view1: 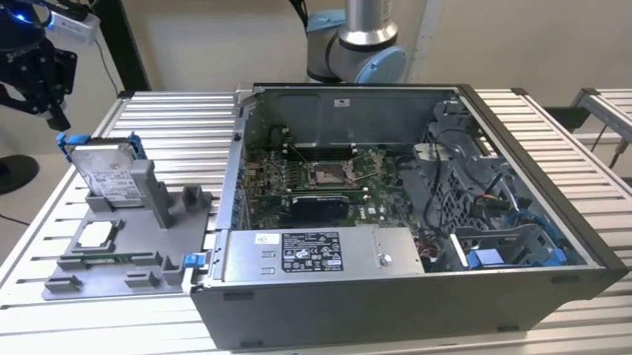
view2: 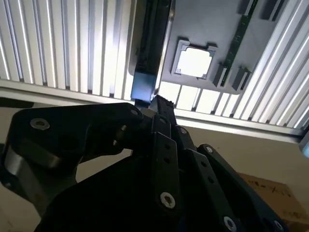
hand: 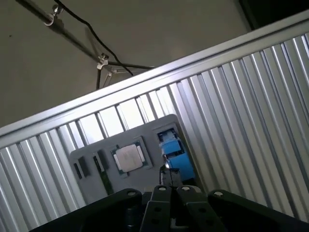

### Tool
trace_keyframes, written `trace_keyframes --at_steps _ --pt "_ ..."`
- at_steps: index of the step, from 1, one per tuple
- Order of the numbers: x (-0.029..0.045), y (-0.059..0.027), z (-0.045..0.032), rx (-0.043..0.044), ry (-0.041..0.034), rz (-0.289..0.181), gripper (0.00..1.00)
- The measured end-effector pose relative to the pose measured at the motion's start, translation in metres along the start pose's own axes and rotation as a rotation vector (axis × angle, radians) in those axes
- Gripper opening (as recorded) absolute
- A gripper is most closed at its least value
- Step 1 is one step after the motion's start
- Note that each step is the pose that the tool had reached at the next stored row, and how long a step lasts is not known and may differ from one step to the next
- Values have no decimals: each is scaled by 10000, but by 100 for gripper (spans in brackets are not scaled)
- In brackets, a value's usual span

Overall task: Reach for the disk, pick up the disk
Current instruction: 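Pick up the disk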

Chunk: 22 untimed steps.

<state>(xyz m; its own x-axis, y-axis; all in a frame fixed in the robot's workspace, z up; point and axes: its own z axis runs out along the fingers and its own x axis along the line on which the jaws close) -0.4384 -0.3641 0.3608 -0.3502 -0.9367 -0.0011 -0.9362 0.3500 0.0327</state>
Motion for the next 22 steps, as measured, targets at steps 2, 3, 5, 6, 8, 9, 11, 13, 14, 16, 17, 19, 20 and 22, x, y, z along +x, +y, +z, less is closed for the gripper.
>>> trace_keyframes --at_steps 2,3,5,6,8,9,11,13,14,16,17,19,20,22 --pt "-1 0 1 60 -15 -214 0" --pt "0 0 3 109 -33 -317 0" --pt "-1 0 8 217 -73 -517 0" --pt "-1 0 10 265 -90 -609 0" --pt "-3 0 14 319 -107 -781 0" --pt "-5 1 16 328 -110 -868 0" --pt "-8 2 19 339 -110 -1060 0" --pt "-10 3 21 343 -110 -1215 0" --pt "-11 3 20 342 -111 -1254 0" --pt "-12 2 21 342 -112 -1255 0" --pt "-12 1 20 341 -111 -1255 0" --pt "-12 -1 20 341 -112 -1255 0" --pt "-13 -2 20 342 -112 -1256 100" --pt "-13 -4 20 341 -111 -1255 100"
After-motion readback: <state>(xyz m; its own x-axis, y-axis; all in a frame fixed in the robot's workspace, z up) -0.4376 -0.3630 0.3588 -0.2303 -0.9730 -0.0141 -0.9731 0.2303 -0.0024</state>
